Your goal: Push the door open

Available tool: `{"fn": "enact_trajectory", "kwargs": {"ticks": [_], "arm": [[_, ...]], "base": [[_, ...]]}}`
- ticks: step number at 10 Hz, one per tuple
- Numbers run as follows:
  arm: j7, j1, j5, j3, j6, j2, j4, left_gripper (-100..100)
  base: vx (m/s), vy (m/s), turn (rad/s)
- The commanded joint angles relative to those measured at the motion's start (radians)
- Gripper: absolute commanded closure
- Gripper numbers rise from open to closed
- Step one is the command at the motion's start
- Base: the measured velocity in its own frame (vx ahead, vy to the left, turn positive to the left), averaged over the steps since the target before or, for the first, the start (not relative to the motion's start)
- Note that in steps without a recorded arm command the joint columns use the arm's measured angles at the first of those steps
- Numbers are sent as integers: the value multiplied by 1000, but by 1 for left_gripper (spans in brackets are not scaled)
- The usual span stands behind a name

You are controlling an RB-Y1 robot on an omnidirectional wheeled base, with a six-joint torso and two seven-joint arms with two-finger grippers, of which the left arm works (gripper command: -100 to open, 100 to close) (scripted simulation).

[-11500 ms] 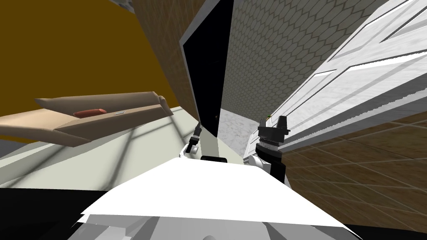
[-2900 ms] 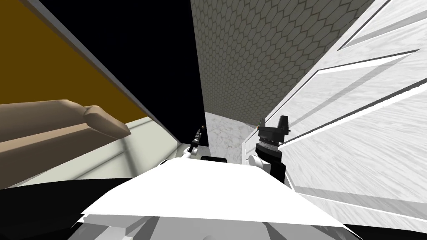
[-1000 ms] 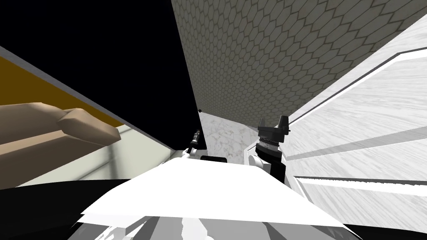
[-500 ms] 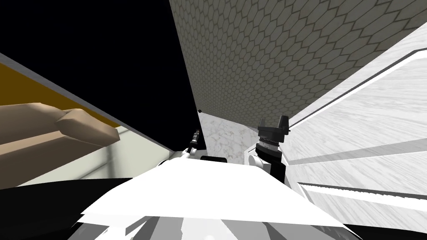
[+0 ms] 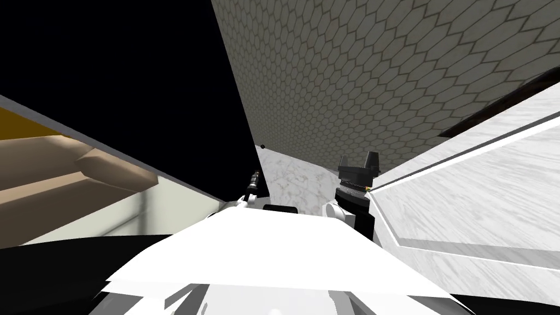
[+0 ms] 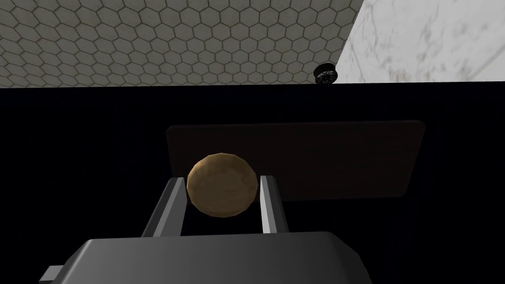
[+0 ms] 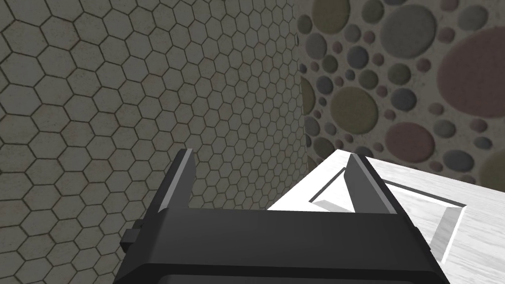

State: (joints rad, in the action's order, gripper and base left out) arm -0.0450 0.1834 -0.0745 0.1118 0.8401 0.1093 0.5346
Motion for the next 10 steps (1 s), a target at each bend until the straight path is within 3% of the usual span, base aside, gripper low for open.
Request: {"fn": "enact_trajectory", "kwargs": {"ticks": [1,4,6,9,10], "arm": [[6,9,-16,28,4,19,-10,100],[10,9,-23,39,3,22,-10,100],[19,8,-39,65,1,28,-12,100],[19,8,-39,65,1,28,-12,100],[26,7,-52,86,0,33,-14,100]], "base": [[236,-58,54],[131,-44,35],[152,-52,54],[50,-20,14],[119,-39,43]]}}
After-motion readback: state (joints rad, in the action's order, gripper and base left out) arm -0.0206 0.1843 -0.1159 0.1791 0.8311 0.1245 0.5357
